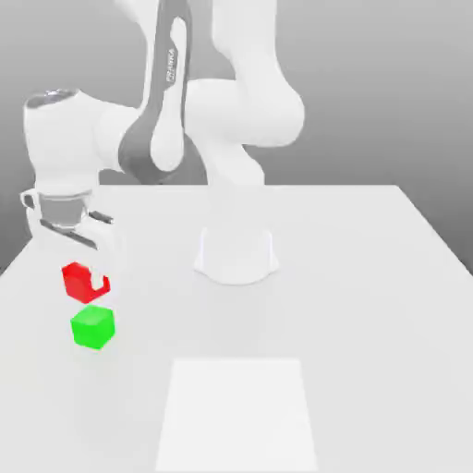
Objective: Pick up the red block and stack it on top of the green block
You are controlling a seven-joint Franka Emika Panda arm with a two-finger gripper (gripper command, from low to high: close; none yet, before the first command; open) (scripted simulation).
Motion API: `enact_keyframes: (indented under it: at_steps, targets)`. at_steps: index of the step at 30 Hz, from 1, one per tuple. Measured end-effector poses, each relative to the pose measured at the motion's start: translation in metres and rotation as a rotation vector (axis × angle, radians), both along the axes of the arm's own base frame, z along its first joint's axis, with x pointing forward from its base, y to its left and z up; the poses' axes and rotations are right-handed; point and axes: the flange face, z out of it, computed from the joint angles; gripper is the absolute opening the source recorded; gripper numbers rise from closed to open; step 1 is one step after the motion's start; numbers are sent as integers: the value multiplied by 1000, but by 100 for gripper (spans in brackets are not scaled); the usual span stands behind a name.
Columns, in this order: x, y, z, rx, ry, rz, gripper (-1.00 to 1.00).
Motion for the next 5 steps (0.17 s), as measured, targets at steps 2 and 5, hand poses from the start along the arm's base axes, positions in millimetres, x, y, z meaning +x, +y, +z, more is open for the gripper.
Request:
enact_keyframes:
  at_steps: [2, 5]
  targets:
    - [0, 2, -17, -1, 2, 3, -100]
    - [-1, 2, -22, -2, 3, 5, 100]
